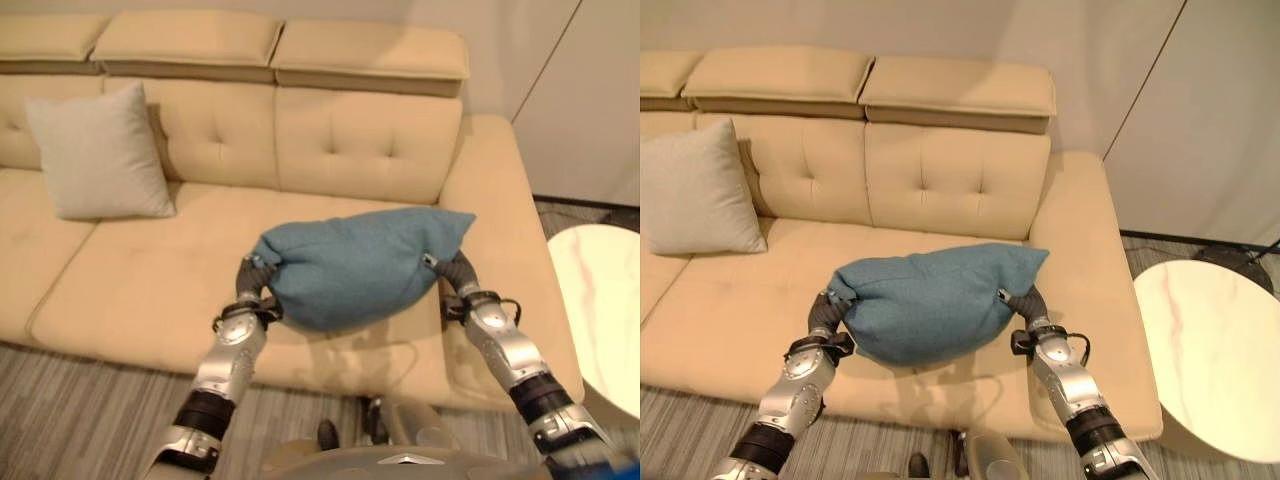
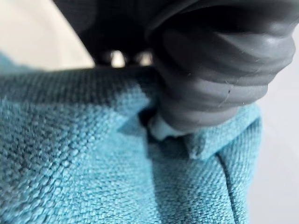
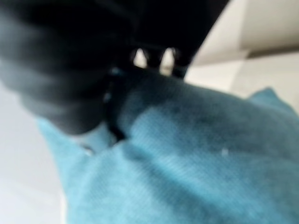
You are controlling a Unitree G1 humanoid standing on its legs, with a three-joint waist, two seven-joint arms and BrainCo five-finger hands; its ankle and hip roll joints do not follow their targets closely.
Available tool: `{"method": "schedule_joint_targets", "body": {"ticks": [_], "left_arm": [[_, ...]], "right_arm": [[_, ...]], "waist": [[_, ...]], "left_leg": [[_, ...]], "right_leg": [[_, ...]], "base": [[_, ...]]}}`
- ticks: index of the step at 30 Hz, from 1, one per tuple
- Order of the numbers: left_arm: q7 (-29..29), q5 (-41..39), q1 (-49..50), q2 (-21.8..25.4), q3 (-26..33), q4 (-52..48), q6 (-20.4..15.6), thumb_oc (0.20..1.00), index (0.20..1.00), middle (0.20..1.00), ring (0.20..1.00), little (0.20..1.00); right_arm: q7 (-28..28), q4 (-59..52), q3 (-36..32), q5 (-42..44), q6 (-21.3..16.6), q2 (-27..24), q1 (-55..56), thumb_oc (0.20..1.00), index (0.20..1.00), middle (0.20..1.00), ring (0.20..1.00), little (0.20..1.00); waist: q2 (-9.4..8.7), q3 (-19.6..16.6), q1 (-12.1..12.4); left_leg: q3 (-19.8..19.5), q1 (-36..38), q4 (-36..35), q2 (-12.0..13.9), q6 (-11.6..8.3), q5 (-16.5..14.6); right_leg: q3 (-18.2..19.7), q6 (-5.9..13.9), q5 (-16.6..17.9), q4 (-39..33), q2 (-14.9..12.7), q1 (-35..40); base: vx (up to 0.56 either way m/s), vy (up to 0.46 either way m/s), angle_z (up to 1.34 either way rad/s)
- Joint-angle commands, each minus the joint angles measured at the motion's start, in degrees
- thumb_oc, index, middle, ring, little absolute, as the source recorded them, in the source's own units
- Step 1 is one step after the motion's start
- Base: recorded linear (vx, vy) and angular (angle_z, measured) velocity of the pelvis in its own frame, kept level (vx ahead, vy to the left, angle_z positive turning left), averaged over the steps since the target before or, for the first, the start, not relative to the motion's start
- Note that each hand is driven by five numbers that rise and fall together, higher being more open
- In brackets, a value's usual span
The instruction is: Pick up all the scattered cushions and arrange them neatly on the sofa.
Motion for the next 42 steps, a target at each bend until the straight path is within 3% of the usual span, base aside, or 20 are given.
{"method": "schedule_joint_targets", "body": {"ticks": [1,4,5,6,7,8,13,21,33,42], "left_arm": [[-3.34,1.51,-4.42,0.74,-1.83,-5.48,-4.40,0.200,0.200,0.200,0.200,0.200],[-3.10,1.81,-4.62,1.14,-1.80,-5.80,-4.13,0.200,0.200,0.200,0.200,0.200],[-2.45,1.94,-4.67,1.47,-1.48,-6.05,-4.04,0.200,0.200,0.200,0.200,0.200],[-1.91,1.82,-4.52,1.53,-1.23,-6.18,-4.19,0.200,0.200,0.200,0.200,0.200],[-1.90,1.82,-4.51,1.52,-1.23,-6.19,-4.19,0.200,0.200,0.200,0.200,0.200],[-1.63,1.69,-4.13,1.71,-0.40,-6.41,-4.26,0.200,0.200,0.200,0.200,0.200],[-1.45,1.90,-4.09,2.14,-0.16,-7.45,-4.05,0.200,0.200,0.200,0.200,0.200],[0.38,3.44,-8.78,5.97,1.14,-8.60,-4.81,0.200,0.200,0.200,0.200,0.200],[5.20,2.06,-23.30,8.55,-1.82,-4.85,-7.01,0.200,0.200,0.200,0.200,0.200],[7.30,1.99,-29.63,10.79,-3.05,-0.70,-7.68,0.200,0.200,0.200,0.200,0.200]], "right_arm": [[0.78,-5.34,-1.83,1.01,-5.70,1.24,-4.35,0.200,0.200,0.200,0.200,0.200],[-0.03,-5.25,-2.16,1.02,-5.79,1.21,-4.30,0.200,0.200,0.200,0.200,0.200],[-0.49,-4.93,-2.07,0.62,-5.64,1.17,-4.49,0.200,0.200,0.200,0.200,0.200],[-0.78,-4.80,-1.81,0.32,-5.63,1.29,-4.72,0.200,0.200,0.200,0.200,0.200],[-0.79,-4.80,-1.80,0.31,-5.63,1.29,-4.72,0.200,0.200,0.200,0.200,0.200],[-0.64,-4.79,-1.65,-0.06,-5.23,1.10,-5.25,0.200,0.200,0.200,0.200,0.200],[-0.78,-5.79,-2.48,-1.11,-4.49,0.95,-5.24,0.200,0.200,0.200,0.200,0.200],[-1.24,-6.65,-1.47,-3.28,-3.83,0.91,-10.06,0.200,0.200,0.200,0.200,0.200],[-4.22,-3.84,4.49,-2.53,-4.00,0.49,-25.39,0.200,0.200,0.200,0.200,0.200],[-5.39,0.02,7.52,-0.50,-4.08,1.77,-31.47,0.200,0.200,0.200,0.200,0.200]], "waist": [[-2.84,-2.89,0.19],[-3.45,-3.05,1.07],[-2.78,-3.01,1.69],[-2.33,-2.86,2.29],[-2.36,-2.80,2.28],[-2.01,-2.58,2.61],[-0.97,-3.50,2.39],[-0.42,-4.26,3.31],[-0.32,-3.37,3.70],[-0.27,-1.11,3.94]], "left_leg": [[-0.19,-1.86,3.03,4.49,-1.56,3.07],[-2.52,-4.00,-4.31,6.18,-0.88,1.90],[-5.36,-4.66,-9.63,7.28,-1.77,4.54],[-7.96,-5.35,-10.98,7.35,-2.26,6.00],[-7.96,-5.22,-11.07,7.33,-2.27,6.01],[-10.45,-4.55,-10.20,6.76,-2.30,4.87],[-9.54,-1.53,-13.76,5.49,-1.22,4.25],[-4.51,-0.62,-14.85,3.21,1.04,2.25],[-2.37,-3.56,-16.72,2.98,1.07,3.19],[-2.60,-7.12,-16.70,3.19,0.73,4.49]], "right_leg": [[2.77,7.04,-1.80,-2.21,-0.37,3.65],[4.28,7.80,-2.30,-3.07,-1.24,5.09],[5.43,7.98,-3.07,-2.77,-0.86,5.74],[6.45,8.00,-3.70,-1.89,-0.56,5.96],[6.44,8.00,-3.83,-1.76,-0.58,5.99],[7.90,7.90,-4.48,-0.60,-0.63,5.98],[8.99,8.97,-4.60,-0.55,-2.53,7.00],[11.50,12.14,-2.17,-2.66,-6.13,5.89],[11.60,13.50,0.76,-6.79,-7.26,2.58],[10.84,13.29,1.96,-7.01,-6.92,-1.22]], "base": [[0.15,0.014,-0.05],[0.18,0.063,-0.21],[0.21,0.115,-0.45],[0.16,0.098,-0.53],[0.10,0.082,-0.81],[0.08,0.107,-0.78],[0.10,0.202,-0.30],[0.03,0.149,-0.18],[-0.02,0.027,-0.04],[-0.08,-0.016,0.00]]}}
